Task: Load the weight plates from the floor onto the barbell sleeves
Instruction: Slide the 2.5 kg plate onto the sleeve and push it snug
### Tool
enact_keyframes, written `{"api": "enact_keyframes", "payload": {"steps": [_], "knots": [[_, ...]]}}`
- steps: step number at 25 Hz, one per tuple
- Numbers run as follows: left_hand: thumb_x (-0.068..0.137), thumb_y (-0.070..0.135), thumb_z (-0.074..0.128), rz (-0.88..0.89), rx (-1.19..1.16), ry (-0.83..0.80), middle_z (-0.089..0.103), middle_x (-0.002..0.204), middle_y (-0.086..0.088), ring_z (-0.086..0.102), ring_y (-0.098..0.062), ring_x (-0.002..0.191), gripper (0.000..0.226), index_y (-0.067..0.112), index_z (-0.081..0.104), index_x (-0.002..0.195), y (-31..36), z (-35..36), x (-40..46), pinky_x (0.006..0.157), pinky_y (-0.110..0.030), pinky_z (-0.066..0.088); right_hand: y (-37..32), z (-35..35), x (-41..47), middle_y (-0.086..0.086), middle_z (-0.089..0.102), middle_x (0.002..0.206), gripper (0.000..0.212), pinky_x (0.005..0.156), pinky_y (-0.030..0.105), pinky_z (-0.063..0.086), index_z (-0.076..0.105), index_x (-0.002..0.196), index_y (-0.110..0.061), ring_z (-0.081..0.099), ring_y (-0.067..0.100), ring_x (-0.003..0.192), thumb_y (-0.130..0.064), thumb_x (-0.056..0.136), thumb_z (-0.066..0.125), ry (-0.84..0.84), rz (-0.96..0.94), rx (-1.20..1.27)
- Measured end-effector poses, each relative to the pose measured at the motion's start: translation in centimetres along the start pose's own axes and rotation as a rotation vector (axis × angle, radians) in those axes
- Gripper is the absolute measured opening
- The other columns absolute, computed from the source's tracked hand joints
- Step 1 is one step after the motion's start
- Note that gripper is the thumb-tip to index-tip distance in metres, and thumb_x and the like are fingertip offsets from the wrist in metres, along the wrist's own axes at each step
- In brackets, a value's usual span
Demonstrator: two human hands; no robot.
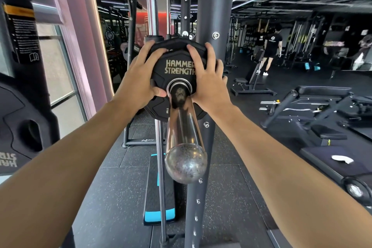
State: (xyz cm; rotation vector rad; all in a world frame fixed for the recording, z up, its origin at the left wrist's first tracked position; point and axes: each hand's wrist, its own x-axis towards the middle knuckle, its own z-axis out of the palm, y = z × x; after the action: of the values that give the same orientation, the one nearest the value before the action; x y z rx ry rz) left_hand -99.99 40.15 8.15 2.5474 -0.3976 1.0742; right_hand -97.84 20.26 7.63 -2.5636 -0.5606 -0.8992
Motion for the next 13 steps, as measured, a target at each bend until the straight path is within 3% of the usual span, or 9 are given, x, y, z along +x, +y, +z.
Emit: {"api": "enact_keyframes", "payload": {"steps": [8,13], "knots": [[0.059,0.009,0.094,-0.005,-0.026,0.009,0.010,0.164,0.005,0.026,-0.025,0.147,0.115,0.028,0.029,0.151,-0.2,0.3,-0.1,0.116,-0.054,0.035,0.1,0.3,0.2,0.002,-0.006,0.166,0.117,0.102,0.075,0.035,0.007,0.156,-0.045,0.017,0.045,0.145,-0.026,0.072,0.086,0.026,0.001,0.004],[0.071,0.017,0.088,-0.068,0.057,0.015,-0.002,0.168,0.007,0.011,-0.026,0.154,0.120,0.027,0.007,0.160,1.4,-0.1,-1.6,0.117,-0.057,0.030,-0.2,-0.4,-0.2,0.002,-0.009,0.167,0.115,0.105,0.075,0.032,0.003,0.158,-0.042,0.013,0.045,0.147,-0.030,0.076,0.083,0.010,-0.008,0.034]]}}
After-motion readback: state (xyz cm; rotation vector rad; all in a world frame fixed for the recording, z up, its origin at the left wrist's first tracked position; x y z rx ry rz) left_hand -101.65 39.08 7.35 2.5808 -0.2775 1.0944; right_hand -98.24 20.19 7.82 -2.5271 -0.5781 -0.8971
